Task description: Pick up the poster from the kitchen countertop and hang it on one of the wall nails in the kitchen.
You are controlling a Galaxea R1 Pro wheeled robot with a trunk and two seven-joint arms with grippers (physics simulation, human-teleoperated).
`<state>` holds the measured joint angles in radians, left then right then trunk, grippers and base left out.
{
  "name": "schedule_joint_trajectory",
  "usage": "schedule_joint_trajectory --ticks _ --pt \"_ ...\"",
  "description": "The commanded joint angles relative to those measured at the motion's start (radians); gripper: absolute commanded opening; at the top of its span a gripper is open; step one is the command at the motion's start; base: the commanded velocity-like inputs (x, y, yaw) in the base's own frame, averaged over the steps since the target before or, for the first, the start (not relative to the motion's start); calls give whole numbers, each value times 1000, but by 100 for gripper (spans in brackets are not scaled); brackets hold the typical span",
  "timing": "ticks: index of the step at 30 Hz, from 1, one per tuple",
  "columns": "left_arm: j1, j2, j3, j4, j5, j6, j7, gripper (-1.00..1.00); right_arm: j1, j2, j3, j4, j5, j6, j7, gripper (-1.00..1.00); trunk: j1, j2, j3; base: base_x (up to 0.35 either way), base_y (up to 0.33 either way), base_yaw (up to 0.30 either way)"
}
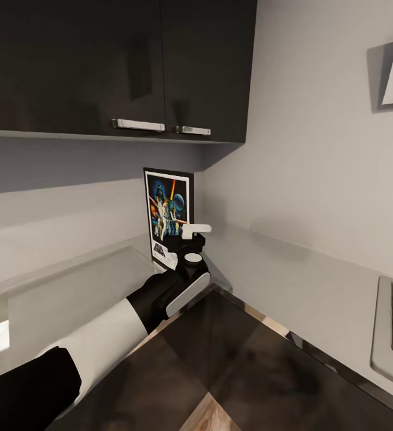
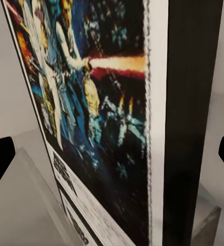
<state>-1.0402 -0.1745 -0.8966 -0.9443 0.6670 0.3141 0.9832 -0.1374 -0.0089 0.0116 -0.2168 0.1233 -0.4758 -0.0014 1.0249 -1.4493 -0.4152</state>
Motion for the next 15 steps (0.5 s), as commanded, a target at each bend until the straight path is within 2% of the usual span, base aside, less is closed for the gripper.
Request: schedule_joint_trajectory --ticks 1,15 --pt "-1 0 -2 -1 2 7 7 100 -1 0 1 1 4 -3 0 100 0 -1 -1 19 0 0" --pt "-1 0 -1 0 2 5 8 100 -1 0 1 1 4 -3 0 100 0 -1 -1 3 0 0"
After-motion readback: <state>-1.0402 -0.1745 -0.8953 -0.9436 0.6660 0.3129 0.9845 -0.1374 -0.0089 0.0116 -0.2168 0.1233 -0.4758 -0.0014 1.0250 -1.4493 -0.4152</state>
